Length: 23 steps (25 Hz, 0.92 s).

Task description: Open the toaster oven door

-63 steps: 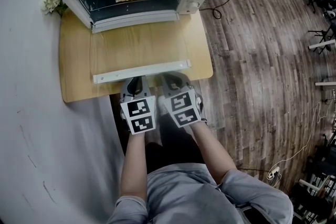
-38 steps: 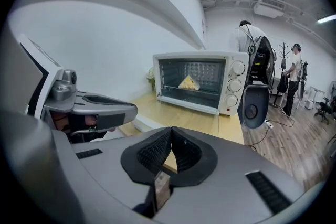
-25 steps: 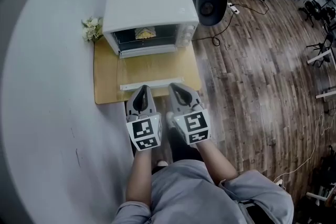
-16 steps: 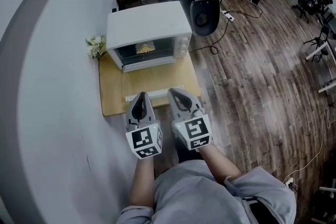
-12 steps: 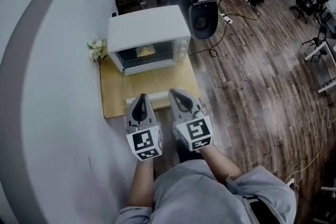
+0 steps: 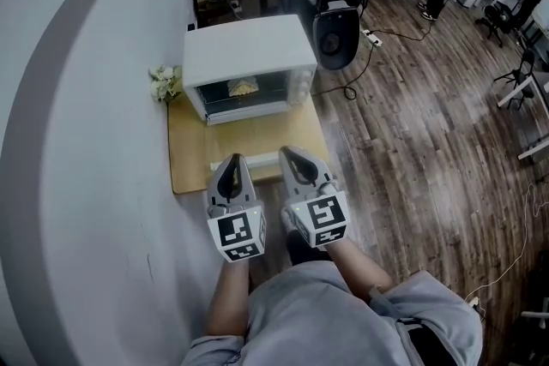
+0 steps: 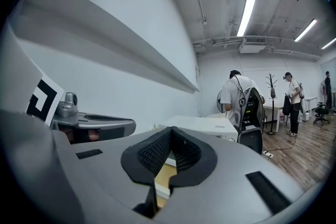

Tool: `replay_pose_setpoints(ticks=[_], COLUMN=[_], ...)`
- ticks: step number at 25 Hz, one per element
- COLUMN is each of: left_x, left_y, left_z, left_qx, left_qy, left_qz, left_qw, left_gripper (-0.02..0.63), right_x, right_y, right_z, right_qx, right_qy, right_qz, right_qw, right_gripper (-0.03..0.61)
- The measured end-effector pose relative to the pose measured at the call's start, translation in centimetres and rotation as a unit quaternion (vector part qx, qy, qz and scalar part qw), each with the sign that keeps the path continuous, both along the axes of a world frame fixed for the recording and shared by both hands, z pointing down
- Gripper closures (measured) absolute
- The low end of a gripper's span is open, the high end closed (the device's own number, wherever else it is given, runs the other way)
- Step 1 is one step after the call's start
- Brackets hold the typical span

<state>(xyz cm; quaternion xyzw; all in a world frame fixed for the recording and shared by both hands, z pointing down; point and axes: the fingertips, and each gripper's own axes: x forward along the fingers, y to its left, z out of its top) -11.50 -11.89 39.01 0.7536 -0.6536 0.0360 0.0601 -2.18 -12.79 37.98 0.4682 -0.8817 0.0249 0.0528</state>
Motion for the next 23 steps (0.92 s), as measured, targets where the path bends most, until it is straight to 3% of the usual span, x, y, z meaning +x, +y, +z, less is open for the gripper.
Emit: replay_pose_setpoints(ticks=[23], left_x=[-0.82], left_y=[-0.35], left_z=[-0.09], left_qx=[0.001], left_qy=[0.001], left_qz=[0.0], left_qw=[1.0], left_gripper=[0.606], right_x=[-0.03], right_y=[-0.47], right_z=[0.49], right_qx=[-0.007], right_qy=[-0.004], right_qz=[0.012], right_qw=[1.0], right_gripper=[0.58])
